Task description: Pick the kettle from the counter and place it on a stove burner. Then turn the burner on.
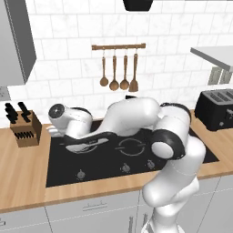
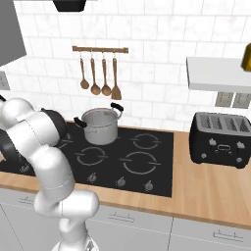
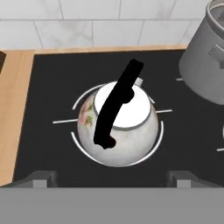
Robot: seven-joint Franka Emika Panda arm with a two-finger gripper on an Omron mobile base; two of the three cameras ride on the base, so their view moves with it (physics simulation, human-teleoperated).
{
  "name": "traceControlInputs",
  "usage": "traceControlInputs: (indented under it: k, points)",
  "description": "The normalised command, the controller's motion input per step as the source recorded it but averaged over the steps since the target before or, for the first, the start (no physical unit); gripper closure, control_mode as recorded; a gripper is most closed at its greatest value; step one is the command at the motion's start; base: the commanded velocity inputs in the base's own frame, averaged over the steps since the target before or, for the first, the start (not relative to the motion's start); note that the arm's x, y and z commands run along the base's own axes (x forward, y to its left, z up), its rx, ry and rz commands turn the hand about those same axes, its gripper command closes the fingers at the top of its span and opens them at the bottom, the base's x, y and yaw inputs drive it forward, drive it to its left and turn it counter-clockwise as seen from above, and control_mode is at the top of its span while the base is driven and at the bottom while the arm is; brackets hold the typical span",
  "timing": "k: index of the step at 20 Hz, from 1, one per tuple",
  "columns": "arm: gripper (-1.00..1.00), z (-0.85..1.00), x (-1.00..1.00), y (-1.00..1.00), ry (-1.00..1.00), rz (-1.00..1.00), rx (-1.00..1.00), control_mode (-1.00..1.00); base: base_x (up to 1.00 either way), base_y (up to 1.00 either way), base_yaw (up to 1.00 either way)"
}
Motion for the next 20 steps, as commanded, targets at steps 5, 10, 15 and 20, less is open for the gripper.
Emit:
traceControlInputs:
  k: [5,10,15,20]
  points:
    - [-1.0,0.0,-0.77,0.0,0.01,0.0,0.12,-1.0,0.0,0.0,0.0]
    - [-1.0,0.0,-0.91,-0.05,0.05,0.0,0.19,-1.0,0.0,0.0,0.0]
    - [-1.0,0.0,-0.83,-0.21,0.07,0.01,0.15,-1.0,0.0,0.0,0.0]
    - [-1.0,0.0,-0.52,-0.49,0.06,0.04,0.13,-1.0,0.0,0.0,0.0]
